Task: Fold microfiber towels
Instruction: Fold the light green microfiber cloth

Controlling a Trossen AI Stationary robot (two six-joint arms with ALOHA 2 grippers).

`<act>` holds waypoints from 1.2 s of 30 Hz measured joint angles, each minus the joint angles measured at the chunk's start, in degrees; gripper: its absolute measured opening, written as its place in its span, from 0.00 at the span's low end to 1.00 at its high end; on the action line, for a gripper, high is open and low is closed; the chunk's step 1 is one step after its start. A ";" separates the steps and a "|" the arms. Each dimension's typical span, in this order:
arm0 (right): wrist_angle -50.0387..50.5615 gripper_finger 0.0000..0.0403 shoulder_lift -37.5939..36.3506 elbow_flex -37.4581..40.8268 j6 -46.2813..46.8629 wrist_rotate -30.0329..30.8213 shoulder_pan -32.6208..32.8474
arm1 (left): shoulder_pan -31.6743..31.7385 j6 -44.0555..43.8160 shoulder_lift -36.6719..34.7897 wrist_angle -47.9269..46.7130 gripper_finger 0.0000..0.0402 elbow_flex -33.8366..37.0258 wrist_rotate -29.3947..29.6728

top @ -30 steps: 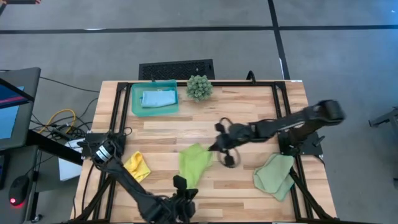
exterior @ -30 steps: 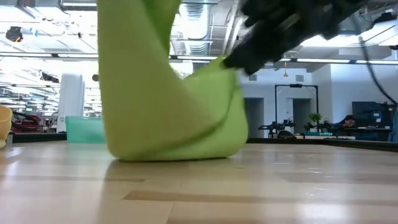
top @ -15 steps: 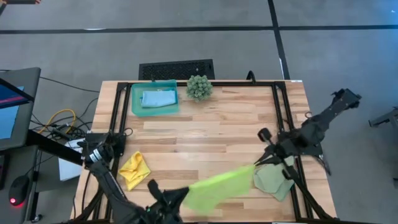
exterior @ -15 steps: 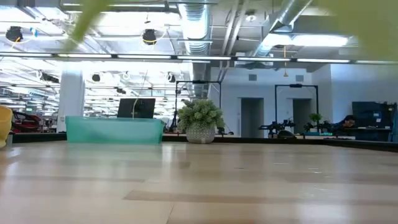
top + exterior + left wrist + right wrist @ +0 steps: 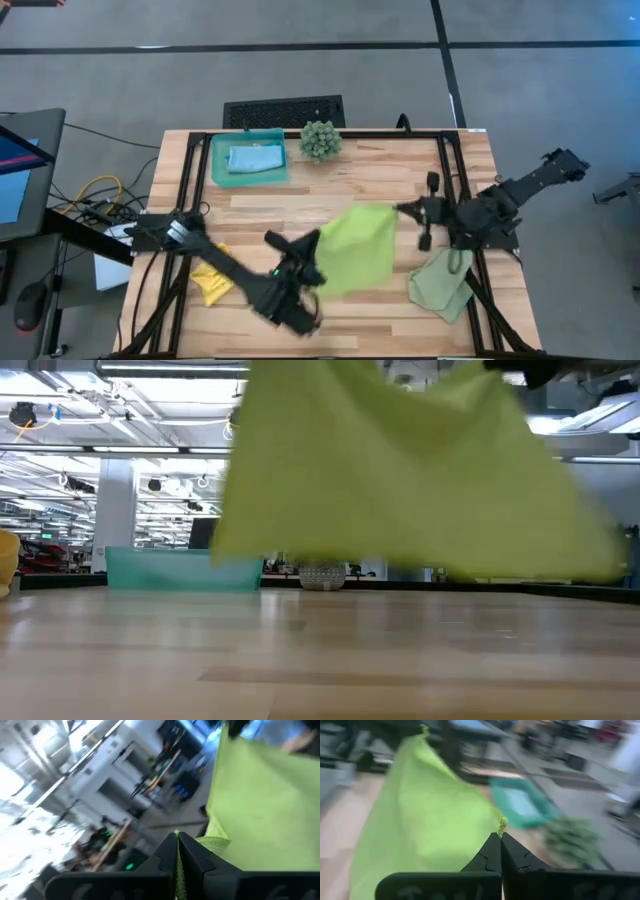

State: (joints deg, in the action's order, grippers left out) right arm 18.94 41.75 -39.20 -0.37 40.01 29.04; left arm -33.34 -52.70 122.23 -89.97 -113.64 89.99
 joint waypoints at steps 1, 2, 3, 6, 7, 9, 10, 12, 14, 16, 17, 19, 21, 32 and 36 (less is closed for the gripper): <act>0.32 0.02 0.27 0.00 -0.72 0.84 -1.80 | 1.54 0.09 0.02 -0.12 0.00 1.29 -0.05; 0.28 0.02 0.72 0.00 -1.70 1.33 -3.78 | 3.15 0.77 0.02 -0.03 0.00 2.42 -0.08; 0.29 0.02 1.17 0.00 -2.83 1.71 -5.74 | 4.81 1.27 -0.13 -0.06 0.00 3.61 0.01; -0.54 0.02 2.53 0.00 -6.24 2.22 -11.34 | 9.25 1.81 -1.37 -0.08 0.00 7.85 0.03; -1.51 0.02 2.92 0.00 -7.51 2.29 -13.00 | 10.64 2.08 -2.19 0.05 0.00 9.40 0.04; -3.60 0.02 3.67 0.00 -10.24 2.24 -16.13 | 13.00 2.55 -4.54 -0.10 0.00 12.76 0.03; -5.17 0.02 4.05 0.00 -11.57 2.28 -17.31 | 13.89 2.51 -5.93 0.02 0.00 14.55 0.10; -6.83 0.01 4.59 0.00 -13.39 2.13 -18.92 | 15.12 2.11 -8.93 -0.13 0.00 18.60 0.10; -7.02 0.01 5.30 -0.02 -13.46 0.42 -19.37 | 15.31 -0.91 -11.39 -0.08 0.00 22.68 0.10; -6.03 0.01 6.29 -0.02 -12.80 -2.61 -18.95 | 14.16 -3.99 -12.74 1.72 0.00 26.47 0.08; -5.38 0.02 6.87 -0.02 -11.81 -3.95 -18.32 | 13.01 -4.73 -12.78 3.50 0.00 27.93 0.09; -4.72 0.02 8.04 0.02 -10.11 -5.46 -16.49 | 9.98 -6.07 -12.44 5.91 0.00 30.30 -0.18; -4.78 0.02 9.09 0.02 -9.65 -7.36 -14.04 | 7.03 -6.28 -12.42 10.48 0.00 31.59 -1.24; -4.86 0.02 9.82 0.02 -4.39 -11.61 -1.83 | -4.22 10.84 -12.43 39.96 0.00 32.01 -23.26; -4.83 0.02 9.82 0.02 -3.39 -15.56 -1.11 | -3.80 36.26 -12.43 62.84 0.00 32.86 -44.68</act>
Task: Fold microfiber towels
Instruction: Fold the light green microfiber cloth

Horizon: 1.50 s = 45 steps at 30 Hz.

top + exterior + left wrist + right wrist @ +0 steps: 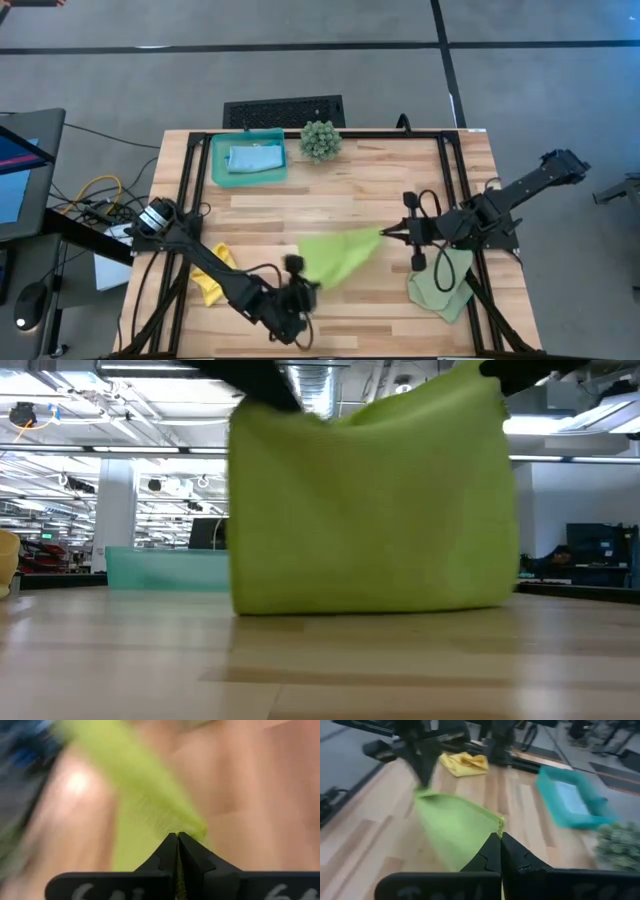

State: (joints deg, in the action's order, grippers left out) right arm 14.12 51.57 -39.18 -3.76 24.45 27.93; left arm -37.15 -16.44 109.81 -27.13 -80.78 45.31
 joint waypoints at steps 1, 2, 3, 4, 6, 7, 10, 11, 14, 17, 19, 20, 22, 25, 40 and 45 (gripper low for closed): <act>0.12 0.02 0.00 0.00 0.31 -0.22 -0.04 | 0.01 5.85 0.01 4.06 0.00 0.08 -2.28; 0.59 0.02 0.00 0.00 0.36 -0.13 -0.16 | 0.16 9.99 -0.02 6.37 0.00 0.09 -2.34; 1.55 0.02 -0.17 0.00 0.34 0.61 -0.35 | 0.31 12.40 -0.42 6.67 0.00 0.11 -0.88; 2.71 0.02 -0.49 0.00 0.36 2.27 -0.68 | 0.67 13.34 -1.12 5.18 0.00 0.21 1.84; 5.41 0.02 -1.07 -0.07 0.75 7.73 -1.80 | 2.38 12.91 -2.87 0.97 0.00 0.21 8.42; 7.36 0.02 -1.31 -0.07 0.97 11.18 -2.55 | 3.63 11.10 -3.69 -2.64 0.00 0.13 12.31; 11.31 0.02 -1.44 -0.07 2.24 19.41 -5.77 | 8.04 2.94 -4.31 -13.96 0.00 0.17 20.11; 11.55 0.02 -1.42 -0.05 2.15 20.31 -7.30 | 9.57 0.96 -4.24 -16.86 0.00 0.27 21.71; 7.80 0.02 -0.33 -0.06 -1.17 20.62 -12.18 | 14.36 0.45 -4.26 -19.20 0.00 0.25 27.19; 1.55 0.02 0.31 -0.04 -6.71 23.34 -16.26 | 18.63 4.01 -4.55 -19.77 0.00 0.25 34.71; -2.64 0.01 0.22 -0.05 -10.06 24.98 -18.05 | 20.48 4.15 -6.03 -21.08 0.00 0.25 39.09; -3.96 0.01 0.11 -0.07 -11.36 24.98 -18.55 | 20.90 3.67 -7.12 -22.05 0.00 0.22 39.99; -4.68 0.01 -0.30 -0.07 -12.45 23.45 -18.57 | 20.55 2.22 -8.82 -24.71 0.00 0.21 39.31; -0.45 0.02 -0.23 -0.05 -8.79 17.67 -17.20 | 17.76 1.80 -9.95 -25.27 0.00 1.36 34.45; -15.49 0.04 15.32 18.47 14.66 -8.48 0.38 | 6.40 10.50 -9.87 53.79 0.00 37.24 -9.05; -22.55 0.04 21.65 18.47 14.87 -10.90 4.88 | 4.39 8.27 -9.86 54.22 0.00 37.45 -10.66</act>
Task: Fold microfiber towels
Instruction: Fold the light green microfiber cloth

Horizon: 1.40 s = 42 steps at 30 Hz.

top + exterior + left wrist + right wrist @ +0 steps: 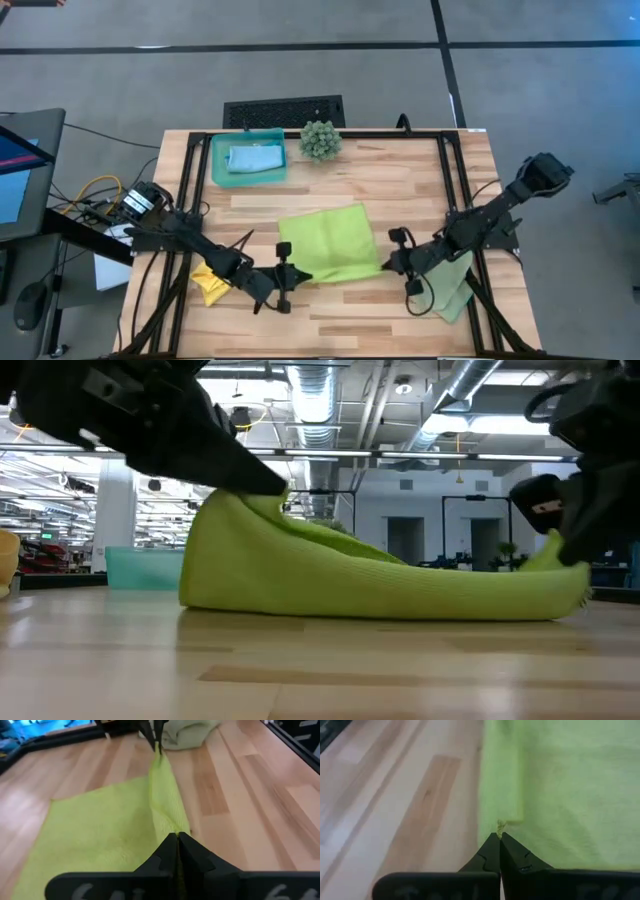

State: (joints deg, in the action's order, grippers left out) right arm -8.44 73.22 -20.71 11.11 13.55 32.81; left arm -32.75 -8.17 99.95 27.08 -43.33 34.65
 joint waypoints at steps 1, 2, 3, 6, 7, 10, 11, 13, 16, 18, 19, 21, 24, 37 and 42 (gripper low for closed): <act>-0.64 0.04 1.04 0.00 0.00 -0.20 0.52 | -0.30 -0.63 0.22 -0.04 0.00 0.00 0.01; -1.05 0.04 2.01 0.00 0.01 -0.21 0.93 | -0.69 -1.27 0.35 -0.46 0.00 0.00 0.01; -1.17 0.04 2.84 0.00 0.03 -0.20 1.25 | -1.10 -1.73 0.38 -1.06 0.00 0.02 -0.05; -1.21 0.04 4.82 0.00 1.07 -0.18 1.88 | -2.36 -4.41 0.38 -2.02 0.00 0.02 -1.40; -1.46 0.05 5.37 0.00 1.39 -0.18 2.08 | -2.84 -5.23 0.38 -2.98 0.00 0.00 -1.42; -1.78 0.04 6.35 -0.01 1.51 -0.16 1.96 | -4.51 -5.92 0.38 -5.82 0.00 0.00 0.43; -1.86 0.04 6.37 -0.03 1.51 -0.09 1.93 | -5.04 -6.10 0.38 -6.62 0.00 0.00 1.62; -1.85 0.03 5.98 -0.05 1.49 -0.01 1.93 | -5.67 -7.26 0.39 -7.79 0.00 0.00 4.04; -1.52 0.03 4.41 -0.06 2.00 -0.03 2.22 | -6.26 -8.32 0.41 -8.01 0.00 0.00 5.47; -1.47 0.03 3.37 -0.04 2.84 -0.06 3.21 | -6.34 -9.32 0.41 -8.06 0.00 0.00 5.48; -1.51 0.04 2.89 -0.06 2.84 -0.09 3.87 | -6.31 -10.08 0.41 -8.06 0.00 0.00 4.99; -1.44 0.04 2.02 -0.06 2.91 -0.10 5.21 | -6.26 -11.32 0.41 -8.01 0.00 0.00 3.49; -1.62 0.03 0.55 -0.07 4.35 -0.41 7.83 | -6.60 -11.94 0.41 -7.33 0.00 -0.02 1.03; -1.99 0.03 -2.74 -0.04 3.79 10.71 9.24 | -7.30 -9.76 0.43 -9.67 0.00 0.33 14.83; -0.89 0.03 -2.63 -0.04 5.83 15.79 4.30 | -7.28 -20.48 0.45 -14.73 0.00 3.12 24.66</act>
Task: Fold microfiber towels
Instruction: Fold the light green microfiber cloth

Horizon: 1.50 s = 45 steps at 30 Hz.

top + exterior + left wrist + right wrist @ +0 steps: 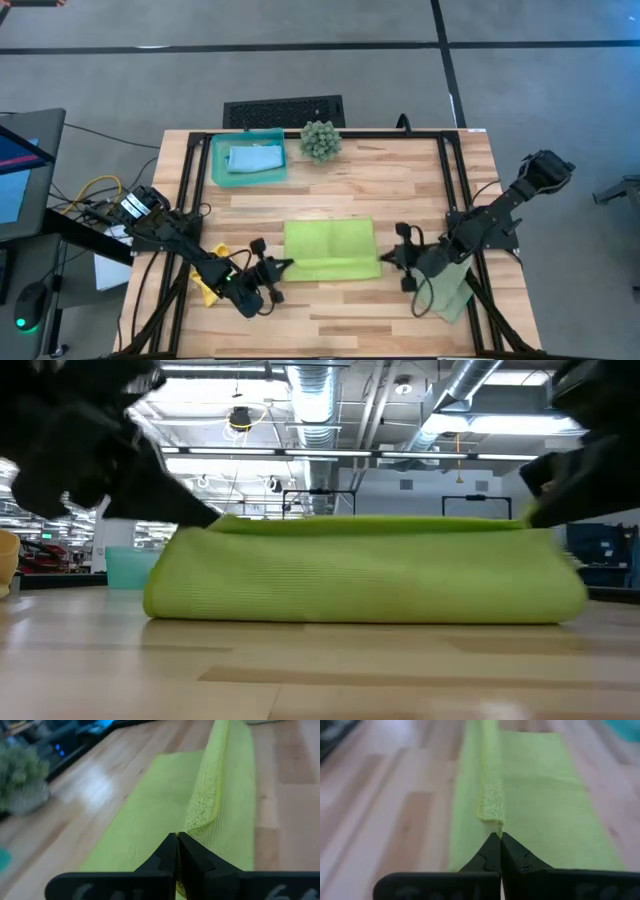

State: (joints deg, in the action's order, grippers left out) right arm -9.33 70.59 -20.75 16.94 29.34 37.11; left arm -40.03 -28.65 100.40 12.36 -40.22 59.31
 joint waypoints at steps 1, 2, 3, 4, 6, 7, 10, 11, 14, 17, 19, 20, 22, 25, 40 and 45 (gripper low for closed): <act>-0.11 0.03 0.00 0.00 0.05 0.39 -1.28 | 0.22 -2.03 0.00 0.10 0.00 0.98 0.06; -0.23 0.04 0.00 0.00 0.03 0.55 -2.68 | 0.49 -4.09 0.00 0.28 0.00 1.91 0.04; -0.23 0.03 0.00 0.00 0.05 0.52 -4.21 | 0.79 -6.23 0.00 0.49 0.00 2.67 0.04; -0.18 0.03 0.00 0.00 0.19 0.47 -5.76 | 1.11 -8.38 0.00 0.64 0.00 3.30 0.04; -0.22 0.02 0.00 0.00 0.66 -0.98 -9.14 | 1.91 -11.35 0.00 0.62 0.00 4.39 0.17; -0.16 0.02 0.00 0.00 0.66 -2.54 -10.69 | 2.32 -12.39 0.00 0.68 0.00 4.75 0.31; -0.09 0.01 0.00 0.00 0.66 -5.44 -14.55 | 3.77 -15.29 0.00 0.70 0.00 5.19 0.44; 0.08 0.02 0.00 0.00 0.64 -5.46 -15.51 | 4.27 -15.95 0.00 0.72 0.00 5.19 0.44; 0.91 0.03 0.00 0.00 0.65 -5.47 -18.01 | 5.78 -17.70 0.00 0.88 0.00 5.19 -0.50; 2.92 0.03 0.00 0.00 1.43 -5.51 -19.59 | 6.92 -19.77 0.00 1.18 0.00 5.19 -1.70; 4.32 0.03 0.00 0.00 2.76 -5.55 -19.98 | 7.48 -20.62 0.00 1.59 0.00 5.19 -1.68; 4.92 0.03 0.00 0.00 3.06 -5.56 -20.00 | 7.78 -20.52 0.00 2.21 0.00 5.19 -1.66; 5.63 0.02 0.00 0.00 3.21 -5.48 -19.89 | 8.36 -19.11 0.00 3.99 0.00 5.17 -1.68; 5.87 0.03 0.00 0.00 4.31 -5.32 -19.85 | 8.88 -17.65 0.00 6.28 0.00 5.17 -1.58; 7.52 0.02 -0.20 0.00 7.34 -5.22 -19.50 | 9.18 -18.54 0.00 6.20 0.34 5.17 -1.10; 8.84 0.03 -0.07 0.02 7.66 -5.23 -19.50 | 9.75 -23.75 0.00 4.22 0.41 5.17 -1.58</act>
State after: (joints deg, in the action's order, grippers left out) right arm -0.50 70.52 -20.73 24.60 24.11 17.61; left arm -30.28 -52.40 100.40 16.58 -35.05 57.74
